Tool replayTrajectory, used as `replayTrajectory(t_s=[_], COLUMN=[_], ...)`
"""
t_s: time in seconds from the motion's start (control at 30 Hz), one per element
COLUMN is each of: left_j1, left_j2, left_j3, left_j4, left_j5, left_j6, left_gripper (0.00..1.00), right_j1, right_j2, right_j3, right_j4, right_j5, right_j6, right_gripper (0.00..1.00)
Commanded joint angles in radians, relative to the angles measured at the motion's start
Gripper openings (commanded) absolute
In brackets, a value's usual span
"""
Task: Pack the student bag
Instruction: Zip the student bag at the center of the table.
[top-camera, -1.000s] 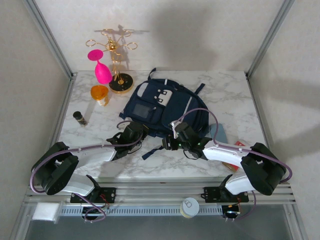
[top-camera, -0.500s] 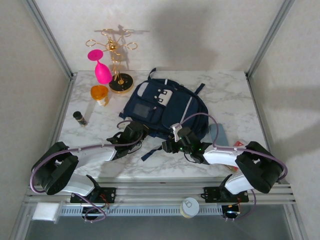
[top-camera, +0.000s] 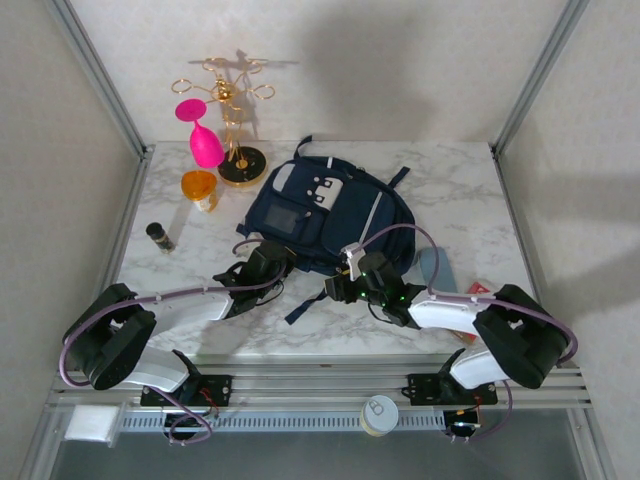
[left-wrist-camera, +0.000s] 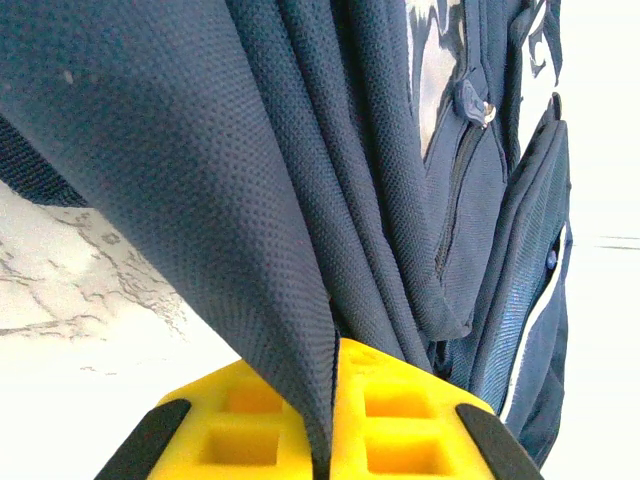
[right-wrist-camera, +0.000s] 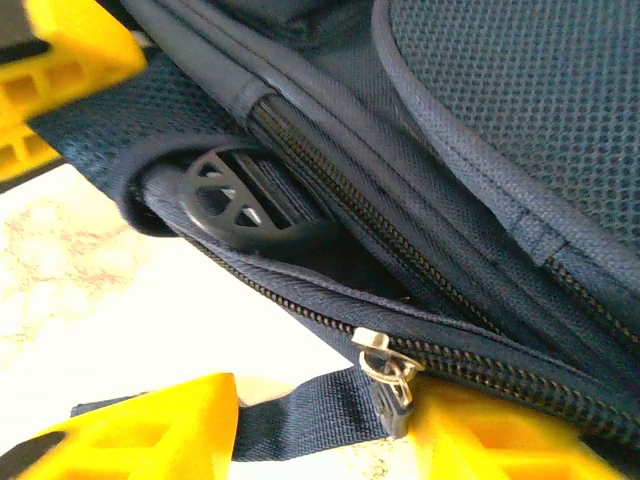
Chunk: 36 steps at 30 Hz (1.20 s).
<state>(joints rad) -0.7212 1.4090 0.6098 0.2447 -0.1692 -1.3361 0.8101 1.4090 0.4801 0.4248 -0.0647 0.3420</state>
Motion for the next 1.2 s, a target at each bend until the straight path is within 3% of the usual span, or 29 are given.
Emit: replayTrajectory(t_s=[0.0,0.2,0.63,0.87,1.17], left_j1=[-0.004,-0.003,0.005,0.017,0.071], left_j2=[-0.028,-0.011,-0.001,-0.002,-0.062], left_j3=[0.031,0.057,0.059,0.044,-0.005], left_j4=[0.049,0.036,0.042,0.052,0.039], left_j5=[0.009,0.027,0.026,0.025,0.024], left_j6=[0.006,0.014,0.015,0.015,0.027], left_gripper=[0.0,0.0,0.0,0.0,0.0], right_j1=[0.002,0.001,0.005,0.01,0.019], right_j2=[0.019,0.11,0.107,0.032,-0.053], right_j3=[0.01,0.055,0.065,0.029,0.03], right_j4=[0.074,0.097,0.078,-0.02,-0.275], right_j5=[0.009,0.005,0.018,0.052,0.121], right_j6=[-0.021,-0.035,-0.047,0.002,0.087], right_gripper=[0.46,0.41,0.14,0.06,0.01])
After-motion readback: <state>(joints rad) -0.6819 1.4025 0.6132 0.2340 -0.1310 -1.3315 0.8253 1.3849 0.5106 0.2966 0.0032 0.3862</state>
